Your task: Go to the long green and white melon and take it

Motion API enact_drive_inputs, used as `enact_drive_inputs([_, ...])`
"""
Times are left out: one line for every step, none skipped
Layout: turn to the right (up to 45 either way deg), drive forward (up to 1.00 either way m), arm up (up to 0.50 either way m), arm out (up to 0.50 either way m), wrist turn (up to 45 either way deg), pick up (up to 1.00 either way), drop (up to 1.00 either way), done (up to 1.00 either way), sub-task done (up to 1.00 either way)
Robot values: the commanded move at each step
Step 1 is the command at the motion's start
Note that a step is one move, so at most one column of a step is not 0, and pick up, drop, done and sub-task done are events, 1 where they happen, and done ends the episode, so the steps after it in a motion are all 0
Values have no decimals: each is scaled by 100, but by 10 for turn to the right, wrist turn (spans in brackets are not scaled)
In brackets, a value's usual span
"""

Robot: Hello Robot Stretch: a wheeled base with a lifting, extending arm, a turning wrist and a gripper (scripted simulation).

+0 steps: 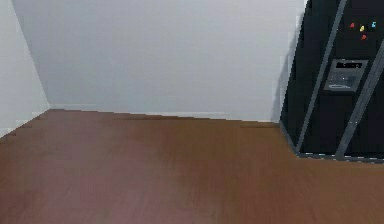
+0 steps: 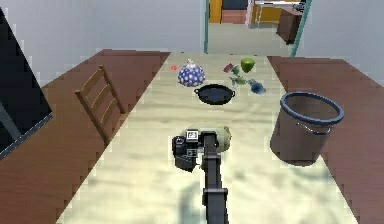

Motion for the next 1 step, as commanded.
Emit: enact_drive_inputs([0, 0, 10, 0, 0, 0, 0, 0, 0])
